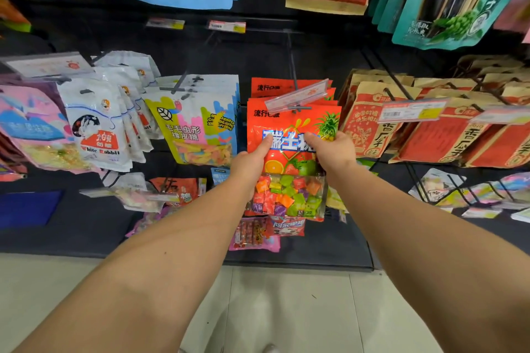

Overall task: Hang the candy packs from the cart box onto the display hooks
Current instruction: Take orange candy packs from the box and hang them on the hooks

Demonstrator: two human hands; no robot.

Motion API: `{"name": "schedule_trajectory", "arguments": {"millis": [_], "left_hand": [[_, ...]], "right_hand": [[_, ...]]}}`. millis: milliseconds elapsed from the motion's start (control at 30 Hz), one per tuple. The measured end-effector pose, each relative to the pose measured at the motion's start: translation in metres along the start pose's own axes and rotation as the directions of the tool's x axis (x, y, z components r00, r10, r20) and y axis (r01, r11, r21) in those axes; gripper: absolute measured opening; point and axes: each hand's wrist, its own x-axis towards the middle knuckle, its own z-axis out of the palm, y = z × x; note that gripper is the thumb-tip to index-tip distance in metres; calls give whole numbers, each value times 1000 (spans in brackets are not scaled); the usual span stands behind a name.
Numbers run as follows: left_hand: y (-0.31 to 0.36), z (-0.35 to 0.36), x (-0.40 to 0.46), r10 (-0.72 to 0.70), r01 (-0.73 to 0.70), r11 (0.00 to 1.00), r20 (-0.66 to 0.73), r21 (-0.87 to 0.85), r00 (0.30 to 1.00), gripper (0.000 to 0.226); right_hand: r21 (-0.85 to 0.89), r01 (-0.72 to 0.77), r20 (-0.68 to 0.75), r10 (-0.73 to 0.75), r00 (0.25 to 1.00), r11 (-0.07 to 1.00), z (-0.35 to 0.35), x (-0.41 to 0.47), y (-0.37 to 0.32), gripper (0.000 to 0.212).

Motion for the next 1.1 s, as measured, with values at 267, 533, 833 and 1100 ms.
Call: {"name": "schedule_trajectory", "arguments": {"millis": [267, 533, 833, 1100], "left_hand": [[8, 5, 10, -38, 42, 996, -50, 79, 998, 83], [3, -2, 16, 146, -38, 839, -158, 542, 977, 90], [-10, -99, -9, 394, -29, 465, -178, 885, 902, 61], [-7, -295, -64, 377, 228, 458, -421, 859, 825, 64]], "right_hand": [[1, -76, -60, 76, 995, 997, 6, 5, -10, 88], [-131, -187, -191, 160, 968, 974, 8, 2, 14, 73], [-498, 183, 336, -6, 942, 847, 93, -53, 6, 39], [-460, 723, 779, -156, 607, 515, 271, -150, -28, 61]]}}
